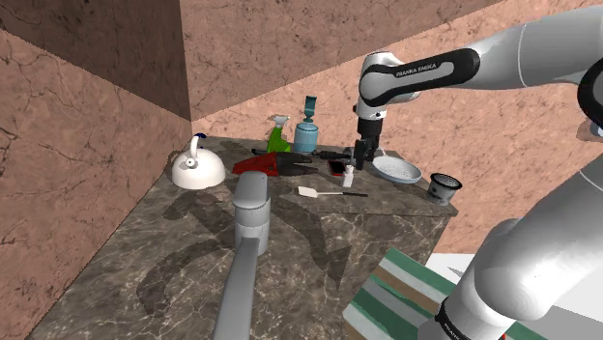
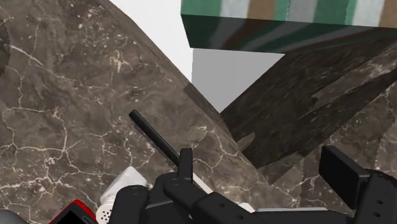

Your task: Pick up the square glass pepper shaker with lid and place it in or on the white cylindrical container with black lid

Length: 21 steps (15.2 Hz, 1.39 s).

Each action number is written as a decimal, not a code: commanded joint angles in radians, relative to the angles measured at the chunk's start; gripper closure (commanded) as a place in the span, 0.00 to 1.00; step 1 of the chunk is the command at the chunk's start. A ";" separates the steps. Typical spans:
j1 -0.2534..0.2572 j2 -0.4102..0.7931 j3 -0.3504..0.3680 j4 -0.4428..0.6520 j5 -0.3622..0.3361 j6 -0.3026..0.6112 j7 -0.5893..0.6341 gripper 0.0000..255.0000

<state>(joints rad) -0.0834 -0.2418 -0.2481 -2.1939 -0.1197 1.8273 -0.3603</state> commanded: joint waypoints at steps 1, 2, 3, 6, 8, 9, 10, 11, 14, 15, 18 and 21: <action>-0.007 0.074 -0.023 0.049 0.008 0.027 -0.041 0.00; -0.011 0.112 -0.033 0.075 0.014 0.038 -0.061 0.00; -0.015 0.149 -0.042 0.103 0.021 0.048 -0.081 0.00; -0.031 0.264 -0.065 0.194 0.050 0.071 -0.142 0.00; -0.045 0.343 -0.076 0.262 0.073 0.081 -0.182 0.00; -0.054 0.383 -0.080 0.298 0.085 0.083 -0.201 0.00; -0.063 0.423 -0.083 0.336 0.097 0.084 -0.220 0.00; -0.073 0.463 -0.085 0.375 0.110 0.084 -0.238 0.00; -0.106 0.579 -0.085 0.497 0.145 0.075 -0.286 0.00; -0.107 0.581 -0.084 0.486 0.146 0.088 -0.286 0.00; -0.108 0.589 -0.083 0.456 0.148 0.126 -0.288 0.00; -0.110 0.599 -0.082 0.428 0.152 0.163 -0.291 0.00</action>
<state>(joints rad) -0.1939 0.3536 -0.3311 -1.7581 0.0307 1.9788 -0.6520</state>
